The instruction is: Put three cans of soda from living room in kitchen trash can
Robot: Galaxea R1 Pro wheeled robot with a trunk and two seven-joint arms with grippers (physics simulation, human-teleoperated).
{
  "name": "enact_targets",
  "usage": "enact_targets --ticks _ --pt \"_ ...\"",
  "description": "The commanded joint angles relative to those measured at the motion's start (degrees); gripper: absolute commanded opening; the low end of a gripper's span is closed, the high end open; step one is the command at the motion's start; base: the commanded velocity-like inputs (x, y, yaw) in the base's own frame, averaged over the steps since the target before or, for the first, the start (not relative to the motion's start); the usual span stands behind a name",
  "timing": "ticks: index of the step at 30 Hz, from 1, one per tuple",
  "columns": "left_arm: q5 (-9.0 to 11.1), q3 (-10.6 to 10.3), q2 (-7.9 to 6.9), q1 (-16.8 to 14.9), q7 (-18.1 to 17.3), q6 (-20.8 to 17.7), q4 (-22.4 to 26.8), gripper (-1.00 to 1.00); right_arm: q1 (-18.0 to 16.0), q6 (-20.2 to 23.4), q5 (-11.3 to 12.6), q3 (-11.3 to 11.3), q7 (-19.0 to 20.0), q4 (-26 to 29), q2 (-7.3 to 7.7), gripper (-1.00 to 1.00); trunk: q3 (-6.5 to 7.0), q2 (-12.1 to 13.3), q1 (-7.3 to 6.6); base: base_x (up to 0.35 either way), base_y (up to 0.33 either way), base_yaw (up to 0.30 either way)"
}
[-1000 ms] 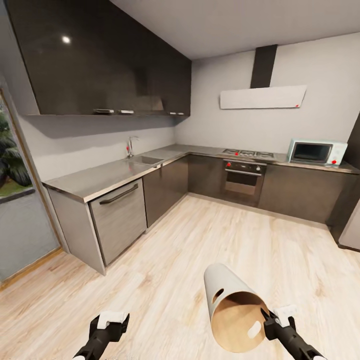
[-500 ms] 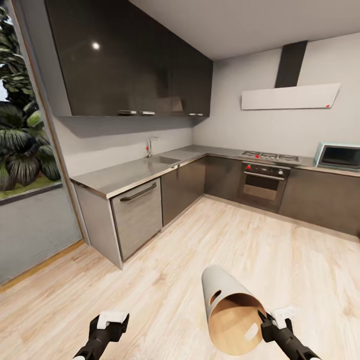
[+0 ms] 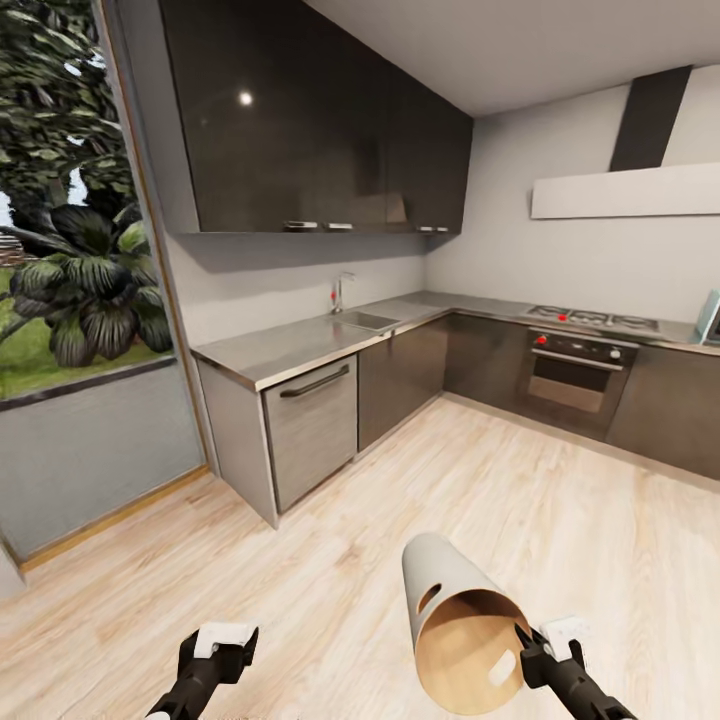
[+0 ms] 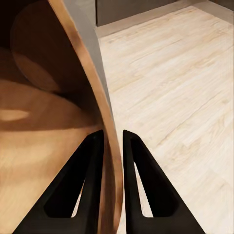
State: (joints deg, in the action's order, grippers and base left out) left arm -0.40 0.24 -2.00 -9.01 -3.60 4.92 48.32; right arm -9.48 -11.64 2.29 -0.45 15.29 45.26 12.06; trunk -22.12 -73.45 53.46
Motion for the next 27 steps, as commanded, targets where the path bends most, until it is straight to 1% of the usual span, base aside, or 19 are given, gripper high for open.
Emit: enact_targets --ticks 1,8,18,27 --pt "-0.06 -0.02 -0.01 -0.01 0.00 0.00 -0.03 1.00 -0.02 0.03 0.43 -0.04 0.36 -0.03 -0.02 -1.00 0.01 0.00 0.00 0.000 0.000 0.253" --pt "-0.02 0.01 -0.01 -0.02 0.00 0.00 -0.03 1.00 -0.01 0.03 0.43 0.00 0.41 -0.35 -0.39 -1.00 0.00 0.00 0.00 0.000 0.000 0.253" --pt "-0.13 0.00 -0.01 -0.04 0.00 0.00 -0.08 1.00 -0.04 0.11 0.45 0.01 -0.09 -0.36 -1.35 -1.00 -0.27 0.00 0.00 0.000 0.000 0.250" --pt "-0.14 0.00 0.03 -0.02 0.00 0.00 -0.09 1.00 -0.04 0.43 0.43 0.05 -0.64 -0.37 -1.61 -1.00 -0.69 0.00 0.00 0.000 0.000 0.225"
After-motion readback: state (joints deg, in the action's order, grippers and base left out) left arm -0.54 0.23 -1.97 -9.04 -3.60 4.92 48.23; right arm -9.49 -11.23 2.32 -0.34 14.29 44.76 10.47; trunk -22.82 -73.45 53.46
